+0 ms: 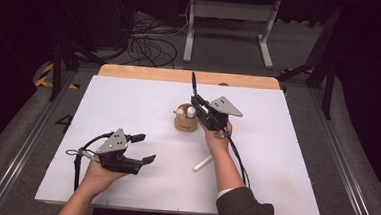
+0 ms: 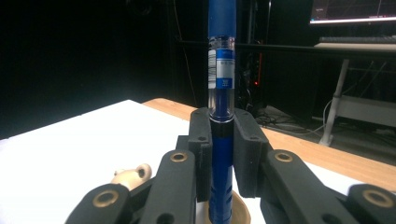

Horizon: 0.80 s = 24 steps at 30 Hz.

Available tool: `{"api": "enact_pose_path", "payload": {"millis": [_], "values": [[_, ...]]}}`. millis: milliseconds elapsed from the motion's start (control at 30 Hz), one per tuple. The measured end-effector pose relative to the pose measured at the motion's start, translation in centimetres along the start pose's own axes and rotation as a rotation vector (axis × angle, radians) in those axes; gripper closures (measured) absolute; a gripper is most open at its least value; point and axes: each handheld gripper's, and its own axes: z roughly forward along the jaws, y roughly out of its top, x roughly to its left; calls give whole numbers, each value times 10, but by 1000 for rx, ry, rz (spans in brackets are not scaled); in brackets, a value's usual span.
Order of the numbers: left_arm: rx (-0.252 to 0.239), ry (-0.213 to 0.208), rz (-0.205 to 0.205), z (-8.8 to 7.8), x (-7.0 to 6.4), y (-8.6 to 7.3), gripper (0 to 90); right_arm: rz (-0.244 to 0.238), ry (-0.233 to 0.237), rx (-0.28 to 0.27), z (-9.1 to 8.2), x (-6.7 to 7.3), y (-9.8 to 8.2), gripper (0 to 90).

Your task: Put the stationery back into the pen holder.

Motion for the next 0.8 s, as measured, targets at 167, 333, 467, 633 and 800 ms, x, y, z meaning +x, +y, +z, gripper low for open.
{"api": "enact_pose_path", "payload": {"millis": [167,333,467,633,800], "values": [[6,-2,-3,0,-1,0,233,7,-8,29,2,-3,-4,798],[4,-1,-2,1,-2,-1,234,9,2,45,4,-3,-7,798],[4,0,0,1,-1,-1,234,22,2,52,4,-3,-8,797],[4,-2,-1,1,-1,-1,235,34,2,53,3,-5,-8,795],[4,-3,0,1,-2,-1,235,60,10,56,2,-7,-8,795]]}}
